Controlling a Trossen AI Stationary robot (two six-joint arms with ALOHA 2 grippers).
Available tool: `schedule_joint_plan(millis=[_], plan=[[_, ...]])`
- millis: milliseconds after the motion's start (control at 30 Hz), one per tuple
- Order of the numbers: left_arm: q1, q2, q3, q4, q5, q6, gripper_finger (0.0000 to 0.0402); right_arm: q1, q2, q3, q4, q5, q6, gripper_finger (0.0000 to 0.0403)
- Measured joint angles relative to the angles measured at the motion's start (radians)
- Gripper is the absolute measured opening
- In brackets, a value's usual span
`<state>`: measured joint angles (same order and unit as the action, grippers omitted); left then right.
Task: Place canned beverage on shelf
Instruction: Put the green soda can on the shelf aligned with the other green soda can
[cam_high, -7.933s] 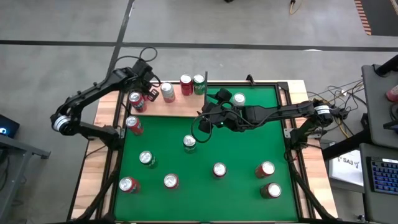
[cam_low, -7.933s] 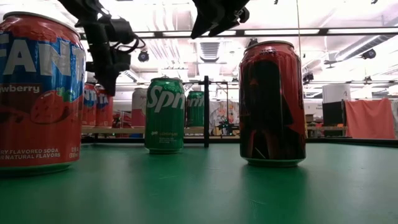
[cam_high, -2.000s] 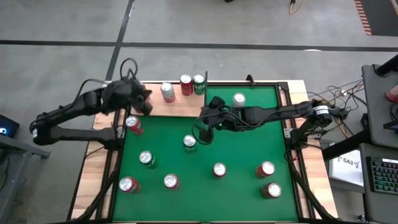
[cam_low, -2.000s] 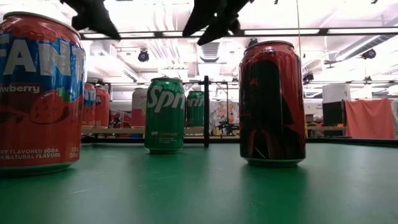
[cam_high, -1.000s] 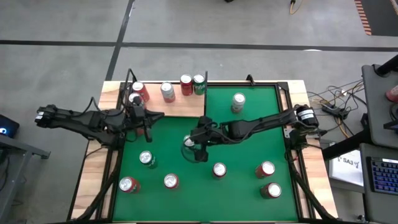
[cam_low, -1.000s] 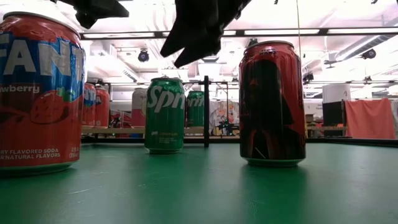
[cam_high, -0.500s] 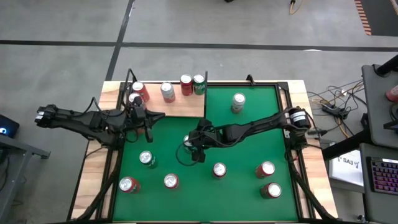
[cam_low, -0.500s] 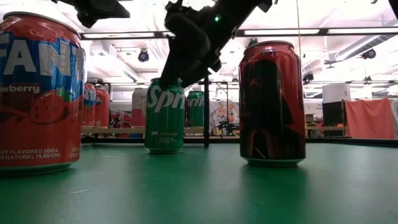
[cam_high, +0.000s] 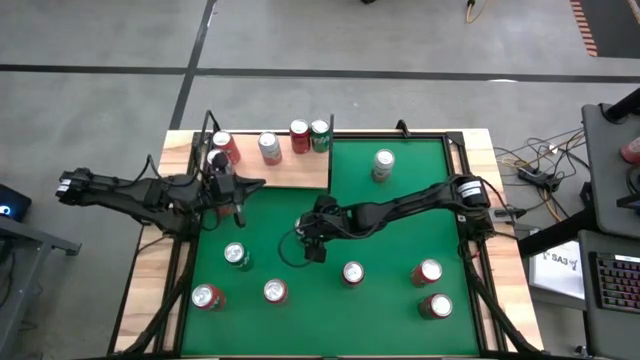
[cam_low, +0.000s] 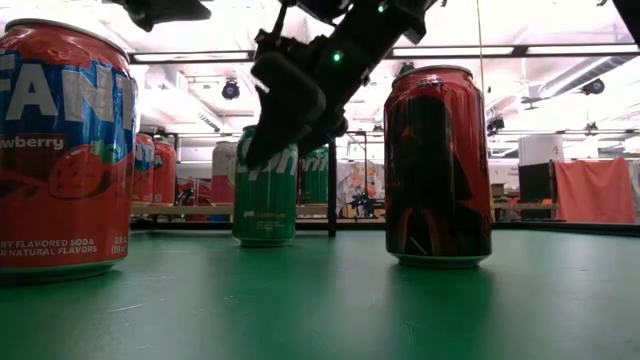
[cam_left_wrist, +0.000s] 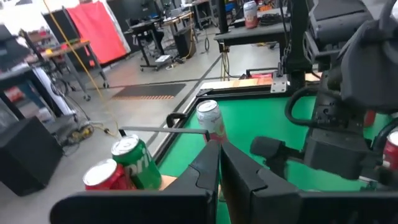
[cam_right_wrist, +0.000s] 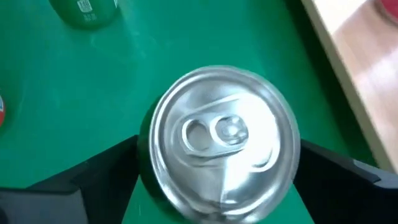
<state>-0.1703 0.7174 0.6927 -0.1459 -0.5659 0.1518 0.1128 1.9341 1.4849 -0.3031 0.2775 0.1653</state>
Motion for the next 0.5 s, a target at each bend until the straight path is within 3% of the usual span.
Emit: schedule_joint_plan(millis=[200, 500], plan=[[0.000, -0.002, 0.021, 0.005, -0.001, 0.071, 0.0000, -0.002, 0.007, 0.000, -0.001, 0.001, 0.019, 0.0293], [0.000, 0.002, 0.011, 0.000, -0.001, 0.048, 0.0000, -0.002, -0.024, 0.014, -0.022, -0.001, 0.052, 0.0292]])
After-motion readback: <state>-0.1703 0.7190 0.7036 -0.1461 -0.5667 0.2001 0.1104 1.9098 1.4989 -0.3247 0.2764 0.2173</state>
